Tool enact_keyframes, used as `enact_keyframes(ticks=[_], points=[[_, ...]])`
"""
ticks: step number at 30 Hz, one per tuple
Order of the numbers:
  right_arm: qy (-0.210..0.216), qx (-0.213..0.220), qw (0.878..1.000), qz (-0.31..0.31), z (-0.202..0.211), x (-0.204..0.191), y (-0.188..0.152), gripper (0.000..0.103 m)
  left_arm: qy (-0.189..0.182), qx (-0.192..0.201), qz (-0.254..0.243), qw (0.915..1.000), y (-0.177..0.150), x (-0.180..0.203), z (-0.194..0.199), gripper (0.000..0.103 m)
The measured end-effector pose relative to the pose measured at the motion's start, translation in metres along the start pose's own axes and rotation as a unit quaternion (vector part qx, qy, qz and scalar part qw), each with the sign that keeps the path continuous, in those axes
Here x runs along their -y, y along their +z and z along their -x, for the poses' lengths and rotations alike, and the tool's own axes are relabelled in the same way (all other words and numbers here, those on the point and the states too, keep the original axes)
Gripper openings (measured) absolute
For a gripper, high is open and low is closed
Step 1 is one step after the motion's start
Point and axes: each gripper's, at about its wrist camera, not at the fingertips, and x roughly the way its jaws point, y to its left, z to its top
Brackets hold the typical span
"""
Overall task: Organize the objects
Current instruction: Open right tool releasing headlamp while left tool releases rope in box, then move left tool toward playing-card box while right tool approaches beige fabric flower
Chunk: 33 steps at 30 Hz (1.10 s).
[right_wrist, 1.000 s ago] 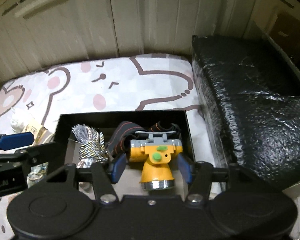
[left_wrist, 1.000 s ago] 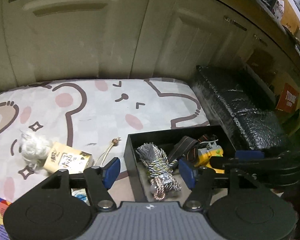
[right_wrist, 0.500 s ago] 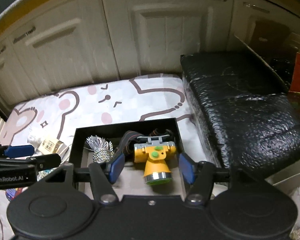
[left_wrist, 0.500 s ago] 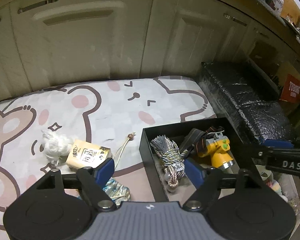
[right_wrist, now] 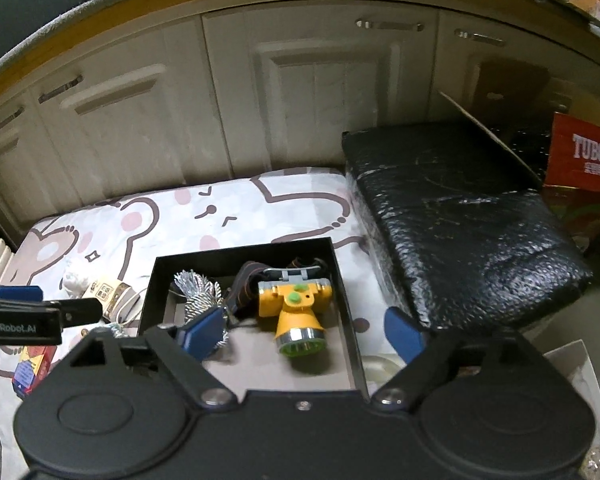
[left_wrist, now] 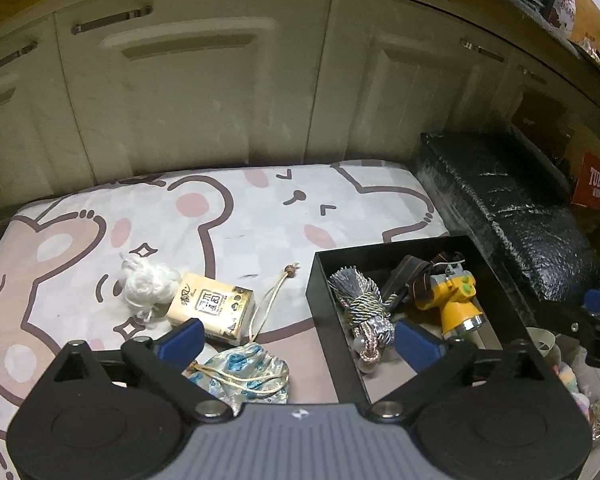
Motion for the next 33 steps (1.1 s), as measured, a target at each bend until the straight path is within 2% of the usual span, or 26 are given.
enact_keyframes(ticks=[5,18,22,33], points=[[-0.022,0.01,1.0,0.008,0.007,-0.001,-0.008,0.103,-0.004,0.001,-0.017,0.9999,-0.005,0.003,0.005,0.103],[-0.027,0.01,1.0,-0.006,0.017,0.005,-0.019,0.103,-0.005,0.005,-0.041,0.9991,-0.013,0.001,0.013,0.103],[-0.025,0.012,1.0,-0.009,0.018,0.006,-0.02,0.103,-0.016,0.002,-0.052,0.9985,-0.015,-0.001,0.015,0.103],[-0.021,0.025,0.999,0.002,0.012,-0.008,-0.021,0.103,-0.015,0.007,-0.047,0.9988,-0.015,-0.036,0.024,0.103]])
